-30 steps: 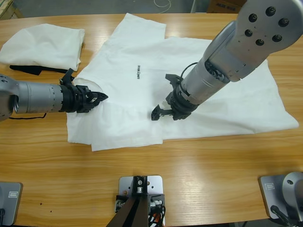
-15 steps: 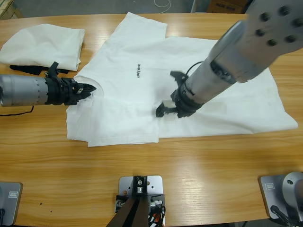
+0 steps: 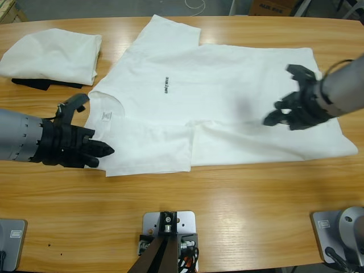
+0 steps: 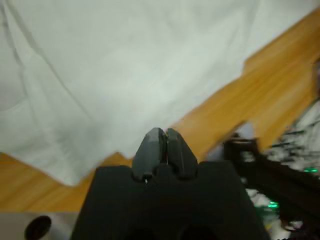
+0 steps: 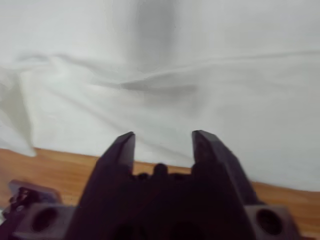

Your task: Fold clothes

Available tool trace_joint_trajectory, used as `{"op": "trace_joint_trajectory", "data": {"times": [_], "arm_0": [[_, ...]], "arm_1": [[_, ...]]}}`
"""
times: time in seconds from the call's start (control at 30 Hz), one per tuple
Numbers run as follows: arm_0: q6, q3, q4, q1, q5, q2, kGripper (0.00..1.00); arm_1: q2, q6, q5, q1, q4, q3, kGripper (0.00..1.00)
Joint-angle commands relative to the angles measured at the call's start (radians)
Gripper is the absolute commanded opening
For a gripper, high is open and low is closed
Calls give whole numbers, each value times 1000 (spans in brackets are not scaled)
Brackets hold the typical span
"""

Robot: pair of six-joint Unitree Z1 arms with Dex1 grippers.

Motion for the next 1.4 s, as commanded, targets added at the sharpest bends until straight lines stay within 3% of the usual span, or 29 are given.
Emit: {"op": "trace_joint_trajectory", "data": {"times": [0.03, 0.27, 0.73, 1.13, 1.4], "arm_0": [[250, -245, 275, -69, 152, 231, 0], [276, -270, 318, -151, 192, 343, 0], [234, -317, 312, -147, 203, 408, 0], [233, -299, 303, -134, 196, 408, 0], [235, -311, 299, -131, 214, 443, 0]], "arm_1": [[-7, -24, -43, -215, -30, 75, 0], [62, 0, -80, -276, -63, 92, 0], [236, -19, -117, -454, -200, 128, 0], [132, 27, -230, -487, -163, 128, 0], [130, 26, -218, -489, -159, 127, 0]]}}
